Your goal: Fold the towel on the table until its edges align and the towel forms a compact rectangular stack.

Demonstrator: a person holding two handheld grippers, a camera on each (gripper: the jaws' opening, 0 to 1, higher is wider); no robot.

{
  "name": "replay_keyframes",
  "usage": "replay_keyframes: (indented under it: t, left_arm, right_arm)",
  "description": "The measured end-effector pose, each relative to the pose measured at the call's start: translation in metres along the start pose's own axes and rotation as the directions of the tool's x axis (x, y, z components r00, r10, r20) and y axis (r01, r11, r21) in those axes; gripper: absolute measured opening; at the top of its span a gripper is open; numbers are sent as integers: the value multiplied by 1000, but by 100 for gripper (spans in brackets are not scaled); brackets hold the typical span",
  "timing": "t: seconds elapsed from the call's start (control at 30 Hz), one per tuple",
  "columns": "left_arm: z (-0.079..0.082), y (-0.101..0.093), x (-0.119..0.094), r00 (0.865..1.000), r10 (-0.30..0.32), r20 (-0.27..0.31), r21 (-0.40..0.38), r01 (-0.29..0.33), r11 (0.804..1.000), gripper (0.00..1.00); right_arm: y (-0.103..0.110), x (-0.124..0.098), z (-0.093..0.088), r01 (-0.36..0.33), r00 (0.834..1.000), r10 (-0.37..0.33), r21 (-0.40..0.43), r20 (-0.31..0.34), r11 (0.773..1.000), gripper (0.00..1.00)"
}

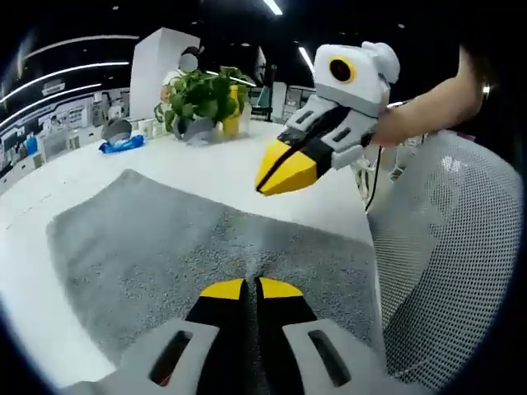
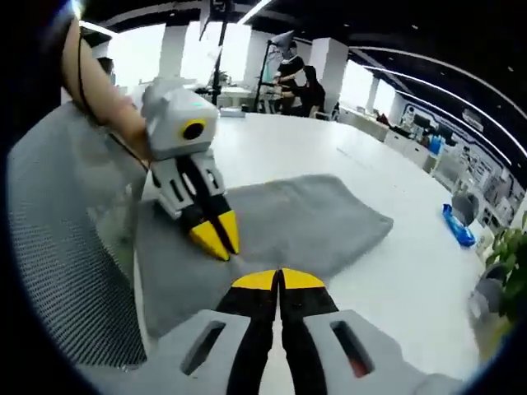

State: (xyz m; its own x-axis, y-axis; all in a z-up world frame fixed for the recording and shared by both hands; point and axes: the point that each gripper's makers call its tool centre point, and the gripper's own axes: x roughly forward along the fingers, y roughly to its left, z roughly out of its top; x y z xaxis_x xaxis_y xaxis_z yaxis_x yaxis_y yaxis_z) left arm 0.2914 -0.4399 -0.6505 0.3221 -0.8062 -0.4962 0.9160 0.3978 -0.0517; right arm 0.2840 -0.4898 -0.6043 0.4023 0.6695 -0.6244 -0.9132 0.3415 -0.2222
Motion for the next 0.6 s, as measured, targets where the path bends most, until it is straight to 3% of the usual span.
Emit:
replay_keyframes:
  t: [0.13, 0.17, 0.23, 0.33, 0.4, 0.5, 0.57, 0.6]
  left_arm:
    - [1, -3, 2, 999, 17, -37, 76, -14, 997, 6]
    - [1, -3, 2, 999, 17, -48, 91, -13, 996, 6]
    - [1, -4, 2, 998, 23, -56, 117, -16, 993, 6]
    - [0, -4, 2, 998, 31, -62, 128, -23, 992, 6]
    - [1, -3, 1, 997, 33, -67, 134, -24, 991, 6]
    - [0, -3, 2, 997, 35, -73, 131, -25, 991, 6]
    - [0, -3, 1, 997, 34, -74, 119, -25, 993, 6]
    - [0, -3, 1, 997, 33, -73, 118, -24, 993, 6]
  right_arm:
    - [37, -10, -9, -106, 994, 103, -63, -48, 992, 9]
    - [55, -11, -14, -159, 985, 147, -137, -92, 978, 10]
    - [73, -9, -18, -215, 972, 189, -203, -139, 955, 10]
    - [95, -6, -23, -304, 947, 266, -233, -181, 924, 12]
    - [101, -6, -33, -360, 922, 299, -258, -247, 897, 7]
    - [104, -6, -44, -386, 907, 307, -280, -287, 879, 9]
    - [103, -5, -42, -365, 920, 290, -303, -264, 881, 9]
    - [104, -6, -43, -370, 917, 289, -317, -273, 873, 11]
